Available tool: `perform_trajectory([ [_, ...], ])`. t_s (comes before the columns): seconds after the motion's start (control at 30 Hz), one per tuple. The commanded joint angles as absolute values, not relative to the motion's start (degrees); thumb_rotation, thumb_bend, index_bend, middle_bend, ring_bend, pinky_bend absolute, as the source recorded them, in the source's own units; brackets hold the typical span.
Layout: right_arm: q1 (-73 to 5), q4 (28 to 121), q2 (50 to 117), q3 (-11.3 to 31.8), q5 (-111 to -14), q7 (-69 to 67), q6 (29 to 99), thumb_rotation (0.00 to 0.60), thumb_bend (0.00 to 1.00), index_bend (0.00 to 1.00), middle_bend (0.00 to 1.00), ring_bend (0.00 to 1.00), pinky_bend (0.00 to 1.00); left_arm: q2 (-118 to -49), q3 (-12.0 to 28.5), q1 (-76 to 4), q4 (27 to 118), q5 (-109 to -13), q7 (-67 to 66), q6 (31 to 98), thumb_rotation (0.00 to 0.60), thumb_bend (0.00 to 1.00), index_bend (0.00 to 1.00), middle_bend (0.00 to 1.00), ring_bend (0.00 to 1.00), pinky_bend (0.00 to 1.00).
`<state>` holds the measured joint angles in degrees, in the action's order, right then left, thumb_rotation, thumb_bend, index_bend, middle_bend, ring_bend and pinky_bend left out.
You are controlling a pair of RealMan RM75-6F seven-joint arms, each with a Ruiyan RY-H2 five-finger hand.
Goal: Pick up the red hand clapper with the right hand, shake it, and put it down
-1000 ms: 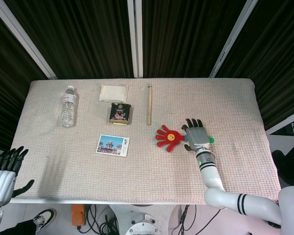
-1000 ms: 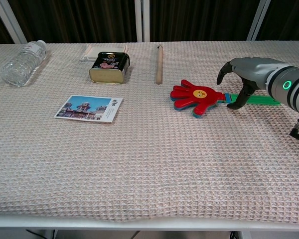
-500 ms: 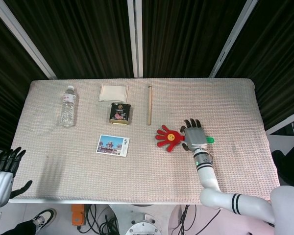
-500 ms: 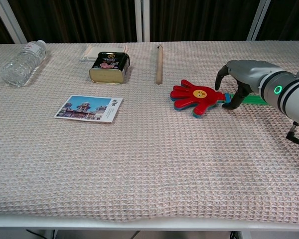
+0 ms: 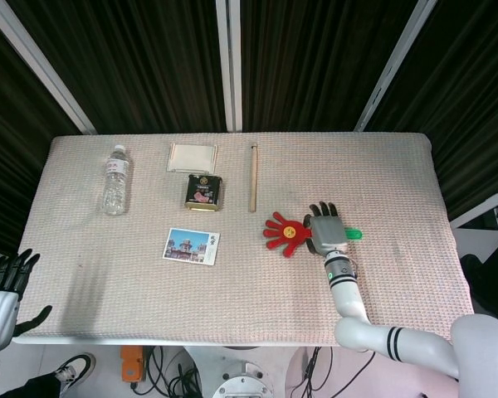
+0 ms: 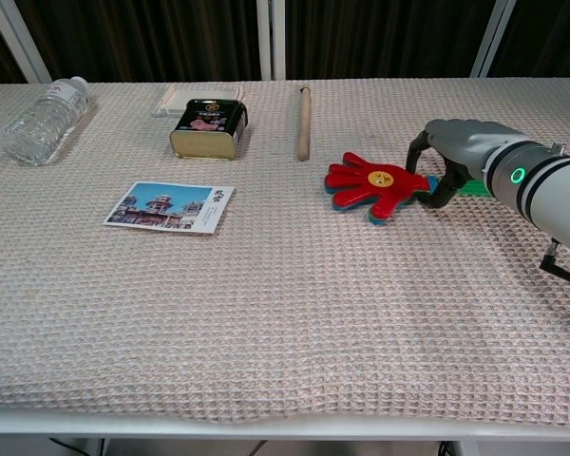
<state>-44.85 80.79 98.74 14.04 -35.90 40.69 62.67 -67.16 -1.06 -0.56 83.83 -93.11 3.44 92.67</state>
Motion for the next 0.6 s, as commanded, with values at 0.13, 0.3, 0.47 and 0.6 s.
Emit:
perform_trajectory([
  [0.13,-44.75,80.49,99.0,13.94,-36.31,40.42,63.04,0.6,0.32,0.46,0.14,0.0,0.0,-67.22,-1.05,-0.48,83.73,-93.08,3.6,92.72,0.6,0.18,0.04,0.0,0.0,0.0],
  [0.3,-44.22,79.63,99.7,14.08,-38.34,38.65,64.34,0.6,0.33,0.56,0.19,0.0,0.0,-67.25,-1.06,-0.45,83.63,-93.14,3.71,92.74,0.6,0.18,0.04,0.0,0.0,0.0],
  [0.47,-43.12,78.76,99.97,13.86,-42.16,35.1,65.14,0.6,0.34,0.73,0.36,0.08,0.09,-67.19,-1.01,-0.51,83.72,-93.16,3.72,92.66,0.6,0.18,0.04,0.0,0.0,0.0],
  [0.6,-41.58,78.86,99.44,14.1,-45.35,29.69,64.77,0.6,0.39,0.8,0.51,0.24,0.28,-67.26,-1.03,-0.49,83.66,-93.08,3.83,92.56,0.6,0.18,0.04,0.0,0.0,0.0],
])
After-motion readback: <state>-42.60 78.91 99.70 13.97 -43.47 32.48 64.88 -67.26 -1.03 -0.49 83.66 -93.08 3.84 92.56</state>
